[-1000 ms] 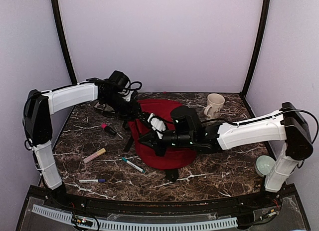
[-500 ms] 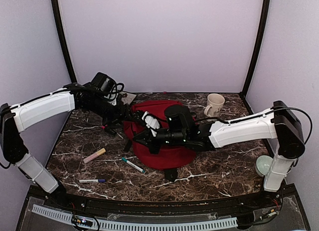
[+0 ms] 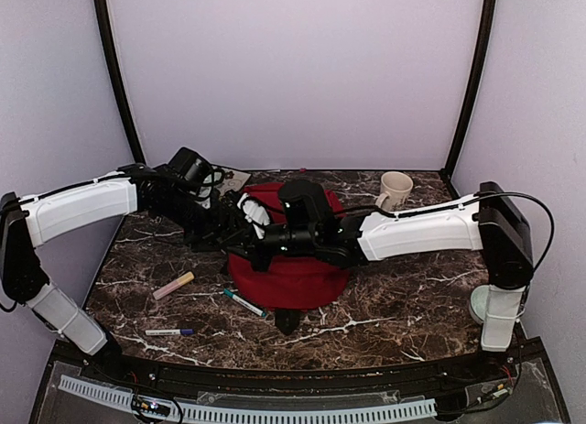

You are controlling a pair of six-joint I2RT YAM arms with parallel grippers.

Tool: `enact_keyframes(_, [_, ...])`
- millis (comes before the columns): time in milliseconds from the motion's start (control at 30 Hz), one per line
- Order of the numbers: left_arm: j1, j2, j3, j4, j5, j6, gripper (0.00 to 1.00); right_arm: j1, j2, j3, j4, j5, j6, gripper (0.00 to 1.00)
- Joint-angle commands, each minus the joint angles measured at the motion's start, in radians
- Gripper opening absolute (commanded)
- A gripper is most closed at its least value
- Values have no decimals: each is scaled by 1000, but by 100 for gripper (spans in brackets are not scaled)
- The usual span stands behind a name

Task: Pack the student bag
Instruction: Hold the largest pocket of the student bag.

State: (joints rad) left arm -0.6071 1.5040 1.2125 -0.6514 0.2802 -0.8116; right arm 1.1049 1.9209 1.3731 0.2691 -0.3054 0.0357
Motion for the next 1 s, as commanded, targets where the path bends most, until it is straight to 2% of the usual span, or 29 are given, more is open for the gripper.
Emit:
enact_keyframes(0, [24, -87, -24, -56, -32, 35, 71, 32, 23, 71, 78, -28, 14, 0])
enact_keyframes(167, [32, -113, -56, -55, -28, 26, 70, 37, 21, 54, 92, -14, 23, 0])
enact_keyframes(500, [30, -92, -161, 137, 78, -52, 61, 36, -8, 18, 86, -11, 16, 0])
enact_keyframes(533, [31, -80, -163, 149, 89, -53, 56, 36, -8, 18, 85, -11, 17, 0])
enact_keyframes(667, [31, -51, -156, 165, 93, -48, 17, 36, -21, 7, 81, -4, 12, 0])
enact_keyframes(733, [30, -48, -155, 165, 86, -48, 2, 36, -32, -4, 82, -4, 11, 0])
enact_keyframes(967, [30, -45, -147, 130, 60, -37, 0, 36, -77, -65, 78, 10, -17, 0])
